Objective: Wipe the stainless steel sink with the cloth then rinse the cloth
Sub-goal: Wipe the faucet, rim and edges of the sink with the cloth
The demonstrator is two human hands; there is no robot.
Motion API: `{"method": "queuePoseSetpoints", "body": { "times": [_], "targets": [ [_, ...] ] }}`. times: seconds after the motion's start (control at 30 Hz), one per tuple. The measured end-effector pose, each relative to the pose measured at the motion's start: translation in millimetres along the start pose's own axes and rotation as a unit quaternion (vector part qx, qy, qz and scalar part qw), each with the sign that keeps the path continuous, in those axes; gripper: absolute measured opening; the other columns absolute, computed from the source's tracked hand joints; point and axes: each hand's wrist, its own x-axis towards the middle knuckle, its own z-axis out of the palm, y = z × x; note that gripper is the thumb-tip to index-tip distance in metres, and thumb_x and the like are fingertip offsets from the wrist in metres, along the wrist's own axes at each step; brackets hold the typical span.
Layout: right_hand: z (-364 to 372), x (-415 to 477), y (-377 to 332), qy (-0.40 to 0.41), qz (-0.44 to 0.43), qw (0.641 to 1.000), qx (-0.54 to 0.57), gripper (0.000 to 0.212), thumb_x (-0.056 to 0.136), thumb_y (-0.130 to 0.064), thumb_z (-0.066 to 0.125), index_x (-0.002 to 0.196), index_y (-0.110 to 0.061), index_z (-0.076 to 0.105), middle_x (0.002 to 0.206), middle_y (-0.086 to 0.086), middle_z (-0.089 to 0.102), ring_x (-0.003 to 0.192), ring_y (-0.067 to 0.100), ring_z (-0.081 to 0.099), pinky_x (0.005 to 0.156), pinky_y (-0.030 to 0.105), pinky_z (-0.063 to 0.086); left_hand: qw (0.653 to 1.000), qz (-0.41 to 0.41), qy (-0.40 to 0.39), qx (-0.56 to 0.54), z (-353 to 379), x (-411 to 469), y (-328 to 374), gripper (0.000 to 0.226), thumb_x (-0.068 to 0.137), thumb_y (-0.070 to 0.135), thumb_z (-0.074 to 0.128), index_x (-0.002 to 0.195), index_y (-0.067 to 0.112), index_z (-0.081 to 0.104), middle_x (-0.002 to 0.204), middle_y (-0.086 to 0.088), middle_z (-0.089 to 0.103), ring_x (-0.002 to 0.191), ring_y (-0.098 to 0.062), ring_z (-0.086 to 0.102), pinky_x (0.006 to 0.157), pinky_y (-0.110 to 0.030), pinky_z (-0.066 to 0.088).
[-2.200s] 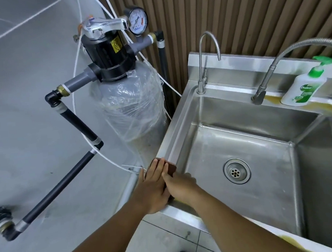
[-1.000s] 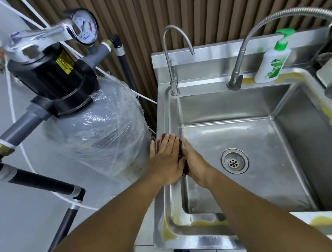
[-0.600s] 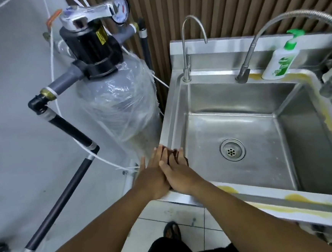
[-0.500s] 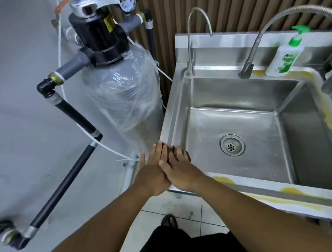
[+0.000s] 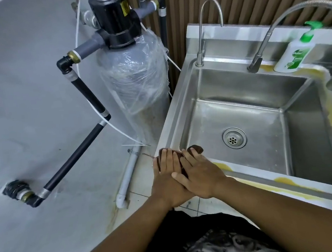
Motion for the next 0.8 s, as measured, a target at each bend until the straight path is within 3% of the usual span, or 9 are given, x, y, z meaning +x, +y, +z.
{"method": "queuePoseSetpoints", "body": {
  "times": [0.13, 0.33, 0.47, 0.57, 0.7, 0.8],
  "targets": [
    [-8, 11, -8, -0.008, 0.024, 0.998, 0.051, 0.090, 0.096, -0.074, 0.009, 0.164, -0.015, 0.008, 0.172, 0.004, -0.003, 0.157, 0.026, -0.009, 0.127, 0.043, -0.002, 0.997, 0.025, -0.012, 0.067, -7, 20, -16, 0.126, 0.063, 0.092, 0.017, 0.155, 0.018, -0.025, 0.165, -0.006, -0.027, 0.147, -0.021, -0.036, 0.118, -0.055, -0.020],
    [-17, 47, -38, -0.012, 0.085, 0.988, 0.128, 0.104, 0.085, -0.087, 0.005, 0.163, -0.019, -0.007, 0.171, 0.002, -0.014, 0.156, 0.028, -0.016, 0.127, 0.045, -0.005, 0.985, 0.054, -0.014, 0.161, -26, 47, -56, 0.121, 0.058, 0.088, 0.001, 0.156, 0.021, -0.024, 0.164, -0.002, -0.031, 0.147, -0.020, -0.036, 0.118, -0.060, -0.013],
    [-8, 39, -28, 0.005, 0.055, 0.995, 0.087, 0.101, 0.088, -0.084, 0.008, 0.163, -0.019, -0.005, 0.170, 0.000, -0.015, 0.156, 0.025, -0.018, 0.127, 0.043, -0.006, 0.989, 0.112, -0.027, 0.093, -35, 47, -67, 0.129, 0.059, 0.096, 0.024, 0.159, 0.024, -0.017, 0.165, 0.002, -0.027, 0.147, -0.016, -0.034, 0.119, -0.057, -0.017],
    [0, 27, -14, 0.016, 0.021, 0.998, 0.050, 0.099, 0.088, -0.083, 0.006, 0.164, -0.019, -0.001, 0.171, -0.002, -0.012, 0.156, 0.021, -0.017, 0.127, 0.042, -0.005, 0.986, 0.142, -0.028, 0.078, -33, 33, -61, 0.136, 0.058, 0.098, 0.031, 0.158, 0.020, -0.017, 0.166, -0.003, -0.025, 0.147, -0.017, -0.036, 0.120, -0.055, -0.017],
    [5, 13, -5, 0.021, 0.009, 0.999, 0.023, 0.114, 0.072, -0.085, -0.009, 0.164, -0.019, 0.002, 0.171, -0.001, -0.011, 0.156, 0.021, -0.015, 0.127, 0.043, -0.003, 0.990, 0.113, -0.020, 0.077, -18, 19, -37, 0.146, 0.055, 0.101, 0.037, 0.156, 0.014, -0.023, 0.164, -0.009, -0.028, 0.145, -0.022, -0.039, 0.119, -0.053, -0.019],
    [9, 4, 6, 0.023, 0.012, 1.000, 0.013, 0.112, 0.073, -0.085, -0.009, 0.164, -0.020, 0.000, 0.171, -0.001, -0.014, 0.156, 0.020, -0.016, 0.127, 0.043, -0.005, 0.993, 0.086, -0.015, 0.073, -8, 19, -19, 0.154, 0.049, 0.103, 0.041, 0.156, 0.011, -0.022, 0.164, -0.009, -0.028, 0.145, -0.022, -0.039, 0.118, -0.052, -0.021]
  ]
}}
